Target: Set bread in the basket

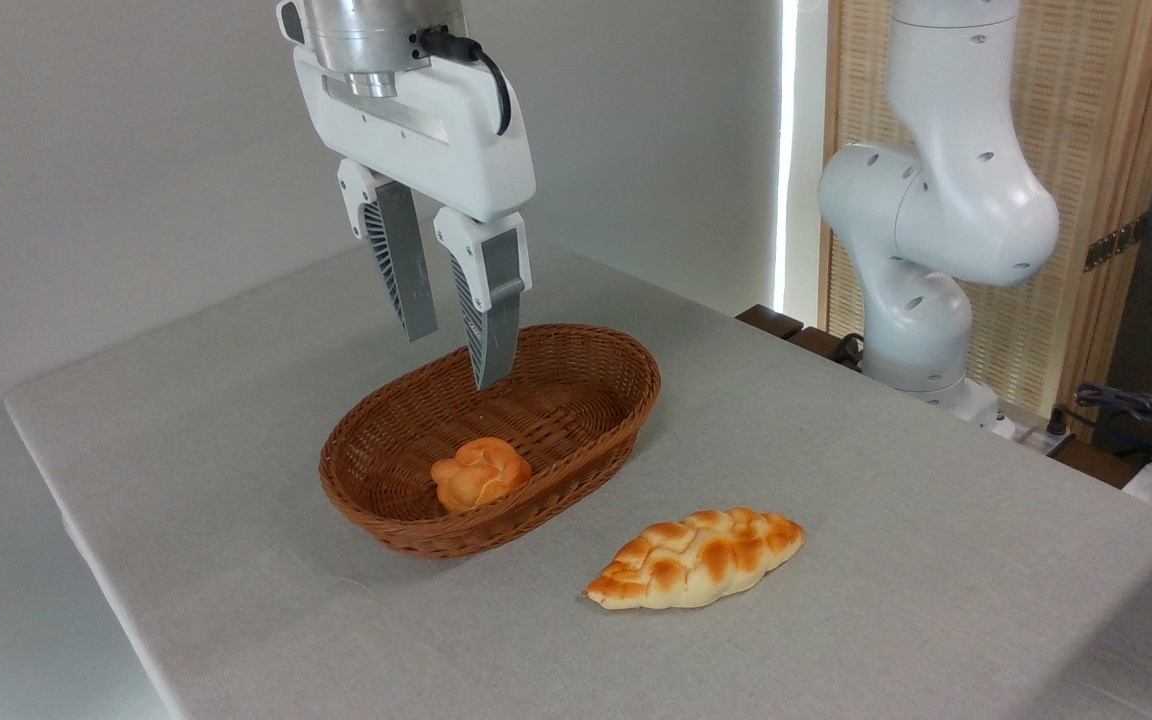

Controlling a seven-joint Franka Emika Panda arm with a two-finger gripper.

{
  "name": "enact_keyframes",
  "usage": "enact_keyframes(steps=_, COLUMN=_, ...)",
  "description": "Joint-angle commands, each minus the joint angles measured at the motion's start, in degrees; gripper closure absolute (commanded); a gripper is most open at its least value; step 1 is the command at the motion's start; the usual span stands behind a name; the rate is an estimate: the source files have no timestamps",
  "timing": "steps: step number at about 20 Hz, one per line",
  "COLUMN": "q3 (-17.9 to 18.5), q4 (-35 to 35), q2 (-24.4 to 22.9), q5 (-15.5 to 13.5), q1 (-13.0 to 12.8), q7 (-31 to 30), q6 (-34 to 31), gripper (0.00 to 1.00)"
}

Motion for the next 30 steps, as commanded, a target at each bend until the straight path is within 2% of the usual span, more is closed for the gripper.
enact_keyframes(steps=1, q3=0.5, q4=0.9, q2=0.2, q5=-0.3, q1=-0.2, q7=0.6, q6=-1.4, gripper=0.00)
enact_keyframes(steps=20, q3=0.3, q4=-2.6, q2=-1.7, q5=0.3, q1=-0.3, q7=1.6, q6=-1.5, gripper=0.00)
enact_keyframes(steps=22, q3=0.1, q4=-5.5, q2=-3.8, q5=0.3, q1=-0.3, q7=2.6, q6=-0.9, gripper=0.00)
enact_keyframes(steps=24, q3=0.2, q4=-11.6, q2=-7.4, q5=0.6, q1=-0.2, q7=6.2, q6=1.8, gripper=0.00)
enact_keyframes(steps=26, q3=1.3, q4=-17.1, q2=-10.9, q5=0.6, q1=-0.1, q7=9.7, q6=4.3, gripper=0.00)
enact_keyframes(steps=30, q3=5.3, q4=-25.3, q2=-14.6, q5=2.2, q1=-0.1, q7=14.8, q6=5.3, gripper=0.00)
